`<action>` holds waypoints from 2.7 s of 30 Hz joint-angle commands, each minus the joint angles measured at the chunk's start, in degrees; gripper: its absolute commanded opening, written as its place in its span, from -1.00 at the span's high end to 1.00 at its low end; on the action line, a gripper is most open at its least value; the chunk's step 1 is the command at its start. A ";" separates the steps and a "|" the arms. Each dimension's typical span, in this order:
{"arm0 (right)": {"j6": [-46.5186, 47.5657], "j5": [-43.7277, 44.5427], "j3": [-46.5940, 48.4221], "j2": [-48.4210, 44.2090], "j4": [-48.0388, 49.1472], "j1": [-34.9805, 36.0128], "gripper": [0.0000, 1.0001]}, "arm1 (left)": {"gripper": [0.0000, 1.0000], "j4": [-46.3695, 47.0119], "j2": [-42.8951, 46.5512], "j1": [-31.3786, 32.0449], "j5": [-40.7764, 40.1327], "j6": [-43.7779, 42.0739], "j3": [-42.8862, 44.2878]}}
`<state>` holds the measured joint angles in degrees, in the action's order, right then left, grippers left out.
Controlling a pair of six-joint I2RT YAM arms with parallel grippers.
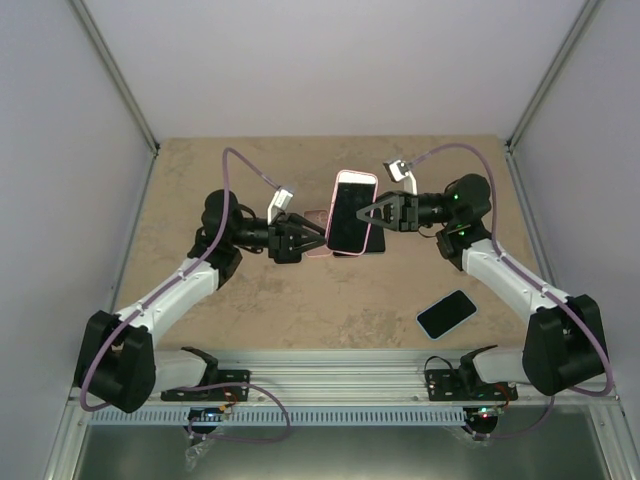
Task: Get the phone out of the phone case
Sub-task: Remove the phone case from the phone.
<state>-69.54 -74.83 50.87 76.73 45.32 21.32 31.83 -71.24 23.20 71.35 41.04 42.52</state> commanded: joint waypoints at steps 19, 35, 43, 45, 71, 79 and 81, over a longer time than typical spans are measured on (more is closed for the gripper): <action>9.39 -5.57 1.33 -2.16 -3.99 5.57 0.99 | 0.10 -15.24 -1.50 -0.61 -8.09 -10.94 4.18; 49.90 -3.21 10.04 -3.14 -52.46 4.02 0.99 | -0.12 -8.70 2.89 -6.64 5.69 -3.30 5.12; 56.56 -0.33 9.55 -3.08 -58.91 4.39 0.99 | -0.03 -22.82 2.29 -6.46 -0.50 -11.47 12.52; 57.67 0.38 9.47 -3.08 -59.84 4.87 0.99 | 0.01 -23.14 1.94 -6.27 -1.41 -11.48 13.12; 64.84 -4.84 11.37 -3.79 -64.92 7.68 0.99 | 0.55 -16.99 -0.12 -4.48 -2.71 -6.38 9.74; 67.06 -9.05 13.12 -3.95 -67.24 8.07 0.99 | 0.66 -11.95 -1.26 -5.28 -0.96 -3.11 7.06; 67.84 -9.83 13.68 -3.96 -68.19 8.28 0.99 | 0.69 -8.18 -1.79 -5.40 -0.08 -0.21 6.03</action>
<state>-6.83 -72.79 60.62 75.33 -23.64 28.49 17.45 -70.89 20.01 73.01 36.25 51.18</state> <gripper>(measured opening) 0.115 0.168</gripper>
